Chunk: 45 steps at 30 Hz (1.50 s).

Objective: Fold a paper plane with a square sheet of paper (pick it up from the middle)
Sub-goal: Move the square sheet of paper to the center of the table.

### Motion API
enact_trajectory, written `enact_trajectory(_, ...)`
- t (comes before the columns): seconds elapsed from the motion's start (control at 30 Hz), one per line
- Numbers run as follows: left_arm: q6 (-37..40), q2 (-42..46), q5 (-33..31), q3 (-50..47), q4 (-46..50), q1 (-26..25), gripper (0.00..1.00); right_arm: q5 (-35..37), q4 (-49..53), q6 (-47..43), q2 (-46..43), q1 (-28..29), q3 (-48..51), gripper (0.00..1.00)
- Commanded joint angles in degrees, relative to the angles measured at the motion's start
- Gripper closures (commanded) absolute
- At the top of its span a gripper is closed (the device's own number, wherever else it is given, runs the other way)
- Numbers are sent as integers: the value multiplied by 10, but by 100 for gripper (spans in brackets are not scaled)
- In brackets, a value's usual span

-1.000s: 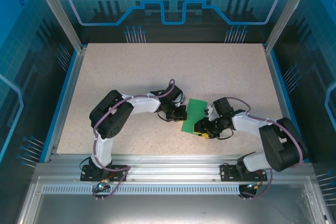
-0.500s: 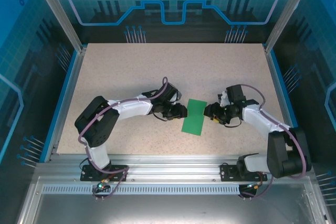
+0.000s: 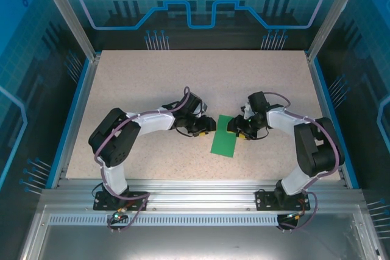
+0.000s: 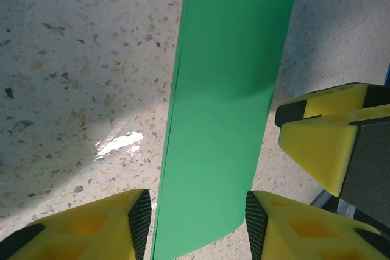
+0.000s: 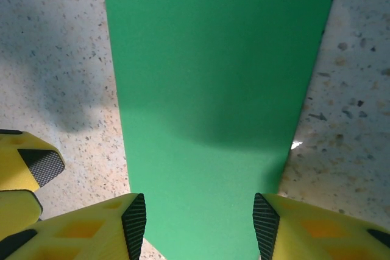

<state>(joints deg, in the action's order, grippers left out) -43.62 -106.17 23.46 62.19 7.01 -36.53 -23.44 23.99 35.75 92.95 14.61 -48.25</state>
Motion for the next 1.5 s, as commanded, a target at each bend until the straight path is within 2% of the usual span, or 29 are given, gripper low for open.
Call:
enact_trajectory(0.0, -2, -13, 20, 17, 9, 0, 51, 14, 10, 0, 9, 7, -15, 48)
enact_trajectory(0.47, 9, -40, 29, 50, 31, -8, 49, 19, 19, -8, 28, 13, -7, 47)
enact_trajectory(1.2, 18, -60, 21, 64, 55, -20, 48, 17, 22, -9, -25, 12, 3, 44)
enact_trajectory(1.47, 19, -67, 24, 72, 60, -25, 48, 34, 21, -6, 11, 13, 5, 44)
